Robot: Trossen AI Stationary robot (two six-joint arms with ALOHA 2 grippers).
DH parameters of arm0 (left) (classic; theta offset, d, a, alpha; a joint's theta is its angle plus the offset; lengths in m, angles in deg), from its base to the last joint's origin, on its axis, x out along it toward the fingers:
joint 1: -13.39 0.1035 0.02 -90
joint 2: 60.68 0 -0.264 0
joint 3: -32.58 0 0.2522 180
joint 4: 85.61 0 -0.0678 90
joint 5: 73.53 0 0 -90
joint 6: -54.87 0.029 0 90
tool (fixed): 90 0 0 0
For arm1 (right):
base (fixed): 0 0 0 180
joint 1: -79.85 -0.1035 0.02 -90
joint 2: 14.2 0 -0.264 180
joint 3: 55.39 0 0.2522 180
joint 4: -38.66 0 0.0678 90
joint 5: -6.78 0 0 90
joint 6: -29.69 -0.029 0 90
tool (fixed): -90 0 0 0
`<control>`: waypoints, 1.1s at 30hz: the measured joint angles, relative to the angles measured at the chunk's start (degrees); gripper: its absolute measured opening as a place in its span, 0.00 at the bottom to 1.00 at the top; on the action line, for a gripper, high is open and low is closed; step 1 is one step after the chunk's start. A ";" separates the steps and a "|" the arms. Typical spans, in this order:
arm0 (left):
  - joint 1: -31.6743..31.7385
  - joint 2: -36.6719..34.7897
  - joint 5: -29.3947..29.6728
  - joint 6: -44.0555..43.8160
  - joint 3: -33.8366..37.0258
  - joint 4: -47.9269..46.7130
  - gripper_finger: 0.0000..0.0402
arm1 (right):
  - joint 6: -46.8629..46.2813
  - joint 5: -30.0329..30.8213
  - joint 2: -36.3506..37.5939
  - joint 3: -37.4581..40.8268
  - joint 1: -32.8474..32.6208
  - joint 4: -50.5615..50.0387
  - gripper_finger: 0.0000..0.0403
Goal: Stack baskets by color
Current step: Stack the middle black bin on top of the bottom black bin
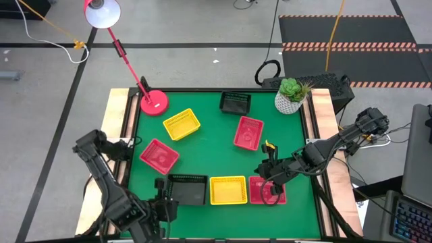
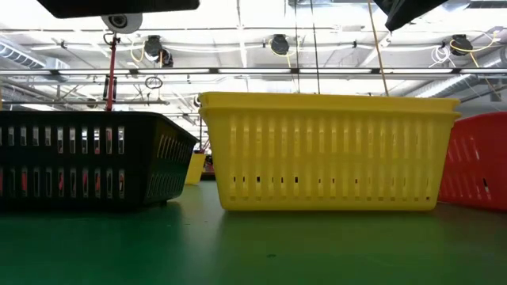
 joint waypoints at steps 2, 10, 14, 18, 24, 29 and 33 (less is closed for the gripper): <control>-0.14 0.21 0.71 -0.79 0.63 -0.24 0.02 | 0.00 0.00 0.00 0.00 0.00 -0.01 0.00; -0.22 0.20 1.45 -5.23 6.03 1.90 0.02 | 0.00 0.00 0.00 0.00 0.00 0.01 0.00; -0.26 0.19 1.67 -4.48 10.25 6.51 0.02 | -0.02 0.00 0.00 0.00 0.00 0.01 0.00; -0.65 0.19 3.12 -3.73 13.84 10.63 0.02 | -0.02 0.00 0.00 0.00 0.00 0.01 0.00; -1.28 0.19 3.61 -4.91 18.67 14.48 0.02 | -0.02 -0.02 0.00 0.00 0.00 0.01 0.00; -1.45 0.19 3.88 -4.73 21.63 18.28 0.02 | -0.02 -0.01 0.00 0.00 0.00 0.01 0.00; -1.44 0.19 3.84 -4.03 23.45 20.26 0.02 | -0.02 -0.01 0.00 0.00 0.01 0.03 0.00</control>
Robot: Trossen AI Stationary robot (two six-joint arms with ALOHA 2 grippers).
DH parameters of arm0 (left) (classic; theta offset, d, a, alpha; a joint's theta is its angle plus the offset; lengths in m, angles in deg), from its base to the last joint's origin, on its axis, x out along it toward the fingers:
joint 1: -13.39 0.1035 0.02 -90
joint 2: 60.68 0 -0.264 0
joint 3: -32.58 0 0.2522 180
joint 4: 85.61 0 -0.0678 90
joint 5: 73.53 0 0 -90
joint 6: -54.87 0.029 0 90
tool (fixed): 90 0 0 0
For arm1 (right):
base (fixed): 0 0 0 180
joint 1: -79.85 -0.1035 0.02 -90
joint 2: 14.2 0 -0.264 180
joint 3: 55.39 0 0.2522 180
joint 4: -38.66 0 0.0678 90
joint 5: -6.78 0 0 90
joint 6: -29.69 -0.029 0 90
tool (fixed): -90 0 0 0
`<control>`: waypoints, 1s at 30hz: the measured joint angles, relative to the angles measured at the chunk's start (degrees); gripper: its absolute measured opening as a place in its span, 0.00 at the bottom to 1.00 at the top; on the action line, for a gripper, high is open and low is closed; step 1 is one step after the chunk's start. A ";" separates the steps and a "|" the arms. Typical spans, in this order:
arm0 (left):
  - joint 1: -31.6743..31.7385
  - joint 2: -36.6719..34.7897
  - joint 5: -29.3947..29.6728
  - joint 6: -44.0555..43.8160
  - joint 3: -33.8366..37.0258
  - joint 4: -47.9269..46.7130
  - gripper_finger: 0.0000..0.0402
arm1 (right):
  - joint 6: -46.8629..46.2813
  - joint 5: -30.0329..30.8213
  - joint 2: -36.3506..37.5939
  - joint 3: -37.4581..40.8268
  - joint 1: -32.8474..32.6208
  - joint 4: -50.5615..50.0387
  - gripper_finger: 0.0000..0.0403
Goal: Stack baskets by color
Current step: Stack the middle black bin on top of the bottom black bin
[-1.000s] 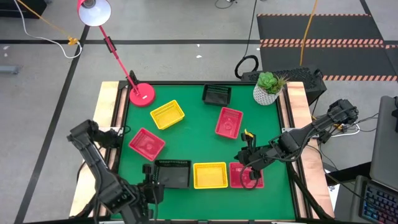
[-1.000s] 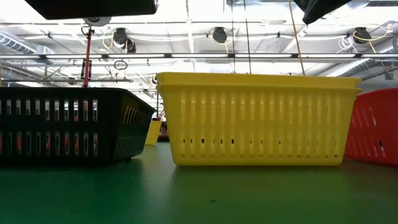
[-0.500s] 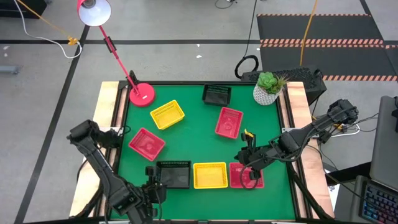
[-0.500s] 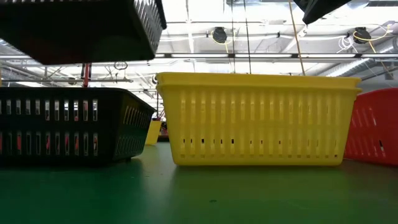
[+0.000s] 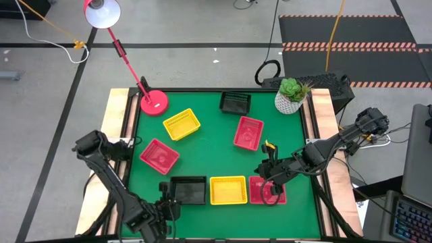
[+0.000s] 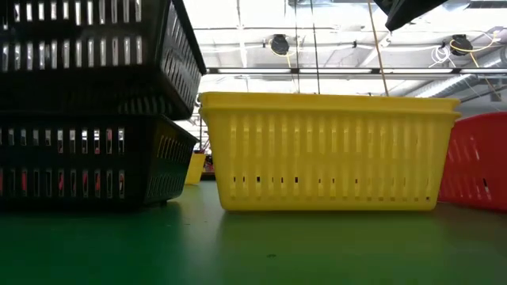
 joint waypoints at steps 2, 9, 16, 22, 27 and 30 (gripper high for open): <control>0.00 0.00 0.02 -0.36 0.94 0.43 0.03 | 0.00 0.01 0.00 0.00 -0.01 0.00 0.00; 0.09 0.00 -0.01 -0.03 4.04 3.69 0.02 | 0.00 0.01 0.00 0.00 0.01 0.00 0.00; 0.66 -0.02 -0.01 0.39 5.25 5.98 0.04 | 0.00 -0.01 0.00 0.00 -0.01 0.28 0.00; 0.66 -0.02 -0.05 0.22 5.83 6.04 0.02 | 0.00 0.00 0.00 0.00 -0.01 0.25 0.00; 0.66 -0.02 -0.16 -0.90 5.83 6.17 0.10 | 0.00 -0.01 0.00 0.00 0.01 0.24 0.00; 0.66 -0.02 -0.18 -1.14 5.83 6.17 0.13 | 0.00 -0.01 0.00 0.00 -0.01 0.22 0.00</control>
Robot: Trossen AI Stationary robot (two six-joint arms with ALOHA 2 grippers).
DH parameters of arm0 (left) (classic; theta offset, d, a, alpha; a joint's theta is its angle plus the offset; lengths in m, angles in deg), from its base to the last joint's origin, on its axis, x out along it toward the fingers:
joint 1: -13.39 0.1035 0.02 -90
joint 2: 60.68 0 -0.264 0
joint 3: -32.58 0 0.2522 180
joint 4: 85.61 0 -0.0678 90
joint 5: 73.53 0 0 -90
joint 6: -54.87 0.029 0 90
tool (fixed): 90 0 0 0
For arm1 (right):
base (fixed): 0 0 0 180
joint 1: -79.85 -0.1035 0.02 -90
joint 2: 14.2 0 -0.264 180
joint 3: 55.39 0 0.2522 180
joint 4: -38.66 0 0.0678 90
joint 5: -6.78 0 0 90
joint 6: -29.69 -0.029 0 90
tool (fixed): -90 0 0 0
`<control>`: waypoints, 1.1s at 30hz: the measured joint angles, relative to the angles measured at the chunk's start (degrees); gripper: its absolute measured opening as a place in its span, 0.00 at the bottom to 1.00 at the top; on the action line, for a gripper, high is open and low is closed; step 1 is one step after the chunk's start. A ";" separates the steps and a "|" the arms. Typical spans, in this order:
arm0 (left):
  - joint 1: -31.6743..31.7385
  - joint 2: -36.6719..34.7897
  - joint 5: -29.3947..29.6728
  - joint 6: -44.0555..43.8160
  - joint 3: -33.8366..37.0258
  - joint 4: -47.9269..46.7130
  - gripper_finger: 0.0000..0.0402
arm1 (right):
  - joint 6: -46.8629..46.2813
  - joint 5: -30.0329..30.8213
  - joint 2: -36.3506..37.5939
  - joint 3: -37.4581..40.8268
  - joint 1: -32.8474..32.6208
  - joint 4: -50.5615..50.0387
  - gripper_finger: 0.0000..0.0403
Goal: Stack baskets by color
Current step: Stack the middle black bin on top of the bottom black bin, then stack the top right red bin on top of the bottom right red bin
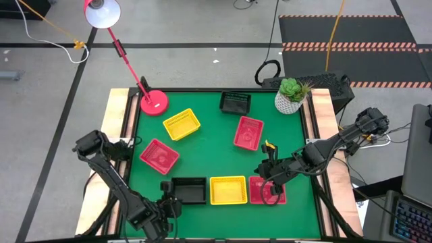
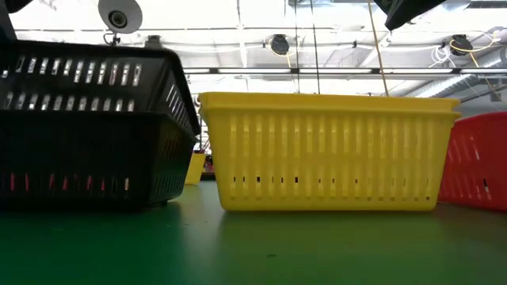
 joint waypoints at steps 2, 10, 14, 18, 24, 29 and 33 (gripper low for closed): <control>0.00 0.00 0.00 -0.04 0.00 0.00 0.13 | 0.00 0.00 0.00 0.00 0.00 0.00 0.00; 0.00 0.00 -3.61 0.69 -0.74 1.36 0.16 | -0.15 0.00 0.00 0.00 0.00 -0.01 0.00; 0.41 -0.11 -4.17 0.68 -1.33 1.35 0.24 | -0.15 0.00 0.00 0.00 0.00 -0.01 0.00; 1.27 -0.13 -4.28 0.68 -2.36 0.96 0.34 | -0.15 0.00 0.00 0.00 0.00 -0.03 0.00; 3.59 -3.57 -4.33 2.77 -3.74 0.83 0.40 | -0.15 0.00 0.00 0.00 0.02 -0.05 0.00; 6.02 -8.44 -2.21 8.22 -3.74 0.81 0.37 | -0.17 0.00 -0.02 0.02 0.01 -0.05 0.00; 8.20 -11.65 -0.55 13.72 -3.76 0.81 0.33 | -0.17 0.02 -0.02 0.02 0.02 -0.05 0.00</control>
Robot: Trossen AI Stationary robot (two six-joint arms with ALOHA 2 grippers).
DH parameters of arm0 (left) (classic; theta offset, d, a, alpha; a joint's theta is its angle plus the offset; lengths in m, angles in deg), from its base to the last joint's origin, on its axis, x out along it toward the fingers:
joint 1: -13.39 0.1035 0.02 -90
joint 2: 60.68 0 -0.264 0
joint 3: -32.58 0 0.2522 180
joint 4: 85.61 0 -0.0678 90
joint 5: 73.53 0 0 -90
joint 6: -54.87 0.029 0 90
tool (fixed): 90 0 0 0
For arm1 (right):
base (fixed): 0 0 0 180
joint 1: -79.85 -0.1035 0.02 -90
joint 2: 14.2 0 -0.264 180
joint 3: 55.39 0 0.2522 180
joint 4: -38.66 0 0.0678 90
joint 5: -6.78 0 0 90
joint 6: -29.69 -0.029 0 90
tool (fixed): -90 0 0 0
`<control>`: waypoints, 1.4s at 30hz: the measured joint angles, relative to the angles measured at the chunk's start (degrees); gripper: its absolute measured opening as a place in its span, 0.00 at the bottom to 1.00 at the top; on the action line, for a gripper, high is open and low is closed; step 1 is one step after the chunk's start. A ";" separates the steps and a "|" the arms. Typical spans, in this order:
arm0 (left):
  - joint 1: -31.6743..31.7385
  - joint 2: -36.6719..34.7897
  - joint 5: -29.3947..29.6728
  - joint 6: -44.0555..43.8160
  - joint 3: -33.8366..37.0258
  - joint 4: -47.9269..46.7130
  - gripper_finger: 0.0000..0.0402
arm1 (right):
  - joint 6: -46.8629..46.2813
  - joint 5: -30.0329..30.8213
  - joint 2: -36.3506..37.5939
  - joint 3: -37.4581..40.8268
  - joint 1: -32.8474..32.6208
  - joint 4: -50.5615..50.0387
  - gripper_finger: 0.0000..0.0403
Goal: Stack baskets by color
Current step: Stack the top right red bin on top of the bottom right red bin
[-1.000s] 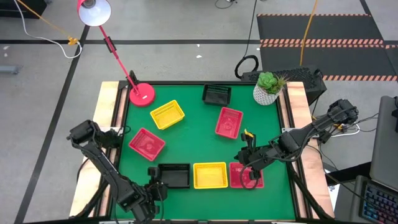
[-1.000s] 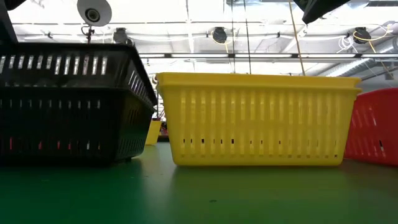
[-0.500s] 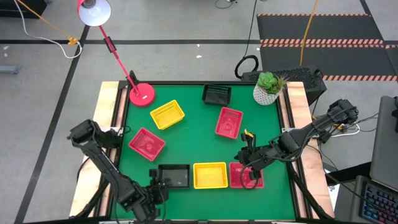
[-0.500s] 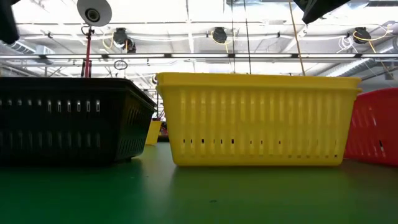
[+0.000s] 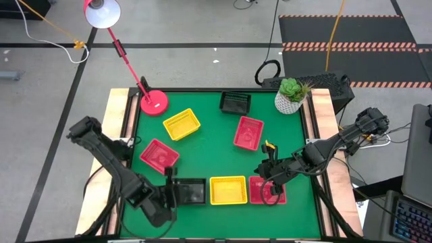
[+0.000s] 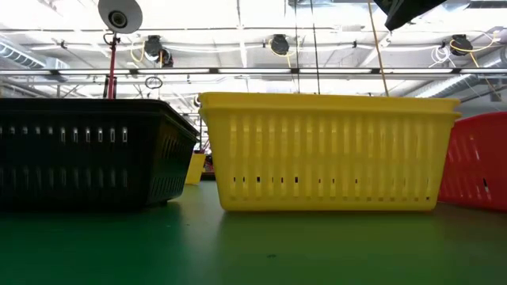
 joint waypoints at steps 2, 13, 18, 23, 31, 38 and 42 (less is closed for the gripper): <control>1.01 -1.27 1.16 1.23 0.00 0.02 0.31 | -0.02 0.04 0.00 0.00 0.00 0.00 0.00; 3.84 -1.29 3.72 -1.60 2.05 -1.36 0.28 | 14.54 1.18 1.16 0.00 6.53 -5.16 0.00; 3.69 -1.35 3.61 -3.68 2.99 -1.23 0.28 | 24.92 -5.24 3.08 0.00 16.18 -7.75 0.01; 3.38 -1.35 3.70 -4.50 3.06 -1.22 0.28 | 36.83 -11.16 4.07 0.00 25.86 -7.65 0.06; 2.92 -1.35 3.69 -5.11 3.06 -1.10 0.28 | 50.64 -20.24 4.04 0.00 39.58 -7.79 0.20; 2.92 -1.35 3.69 -5.33 3.06 -1.09 0.28 | 56.57 -26.40 3.27 0.00 47.84 -9.34 0.26; 2.92 -1.35 3.69 -5.53 3.06 -1.04 0.28 | 59.58 -29.24 1.77 0.00 50.75 -9.53 0.27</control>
